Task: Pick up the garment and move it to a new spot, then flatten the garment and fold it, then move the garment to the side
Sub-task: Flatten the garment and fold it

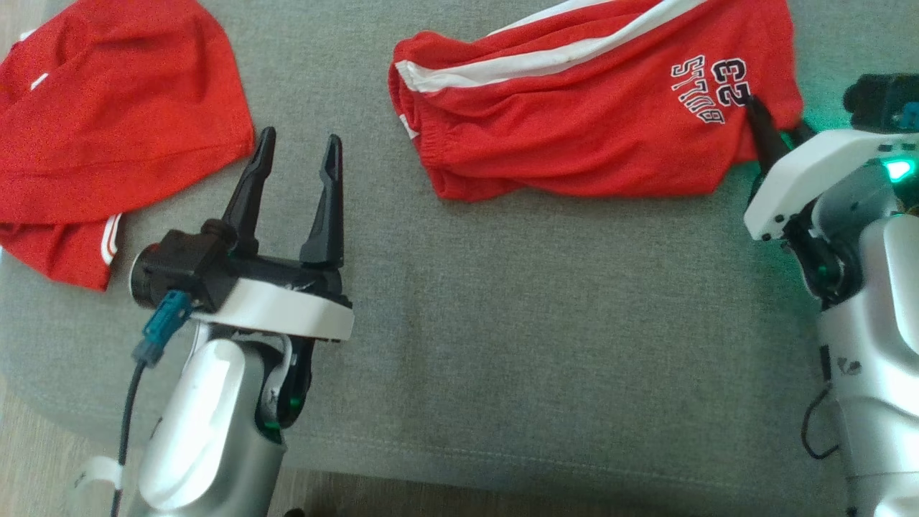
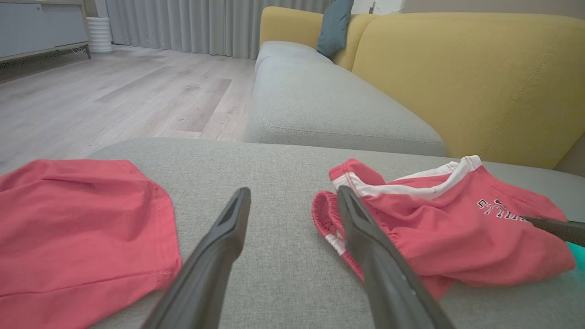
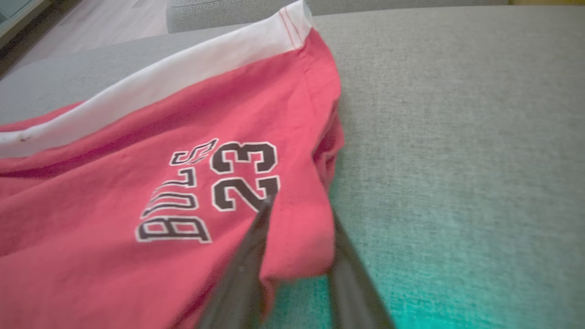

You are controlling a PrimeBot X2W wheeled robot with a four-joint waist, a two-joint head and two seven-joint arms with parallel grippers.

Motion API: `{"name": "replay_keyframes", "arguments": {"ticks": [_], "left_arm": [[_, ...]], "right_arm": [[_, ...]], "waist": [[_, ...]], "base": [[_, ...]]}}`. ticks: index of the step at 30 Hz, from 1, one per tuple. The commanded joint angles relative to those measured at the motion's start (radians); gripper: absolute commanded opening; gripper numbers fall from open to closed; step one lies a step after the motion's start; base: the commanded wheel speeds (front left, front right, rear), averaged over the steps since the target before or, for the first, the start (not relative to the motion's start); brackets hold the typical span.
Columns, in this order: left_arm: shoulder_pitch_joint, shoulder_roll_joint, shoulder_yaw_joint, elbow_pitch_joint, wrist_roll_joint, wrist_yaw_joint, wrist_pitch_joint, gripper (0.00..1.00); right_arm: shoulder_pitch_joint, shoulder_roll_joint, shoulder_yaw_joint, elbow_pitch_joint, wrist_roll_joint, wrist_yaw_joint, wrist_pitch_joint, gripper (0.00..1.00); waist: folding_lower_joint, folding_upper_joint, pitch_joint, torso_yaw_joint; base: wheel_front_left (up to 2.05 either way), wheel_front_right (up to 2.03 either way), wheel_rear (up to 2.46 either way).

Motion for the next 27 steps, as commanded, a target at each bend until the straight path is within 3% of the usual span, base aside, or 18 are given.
{"name": "replay_keyframes", "arguments": {"ticks": [1, 6, 17, 27], "left_arm": [[-0.015, 0.009, 0.05, -0.024, 0.013, -0.009, -0.005, 1.0], [-0.003, 0.003, 0.059, -0.017, 0.02, -0.015, -0.005, 1.0], [0.067, 0.004, 0.073, 0.005, 0.03, -0.013, -0.005, 1.0], [0.089, 0.008, 0.057, 0.012, 0.026, -0.01, 0.0, 1.0]], "right_arm": [[0.012, 0.01, 0.027, -0.031, 0.008, 0.003, 0.006, 0.0], [0.069, 0.028, 0.006, -0.086, 0.005, 0.003, -0.033, 0.0], [0.425, 0.123, -0.147, -0.319, 0.019, 0.003, -0.127, 0.0], [0.457, 0.129, -0.167, -0.34, 0.026, 0.003, -0.102, 0.0]], "waist": [[0.0, 0.0, -0.005, -0.005], [0.0, 0.0, -0.028, -0.014], [0.0, 0.0, -0.107, -0.059], [0.0, 0.0, -0.125, -0.062]], "base": [[0.0, 0.0, 0.0], [0.0, 0.0, 0.0], [0.0, 0.0, 0.0], [0.0, 0.0, 0.0]]}}
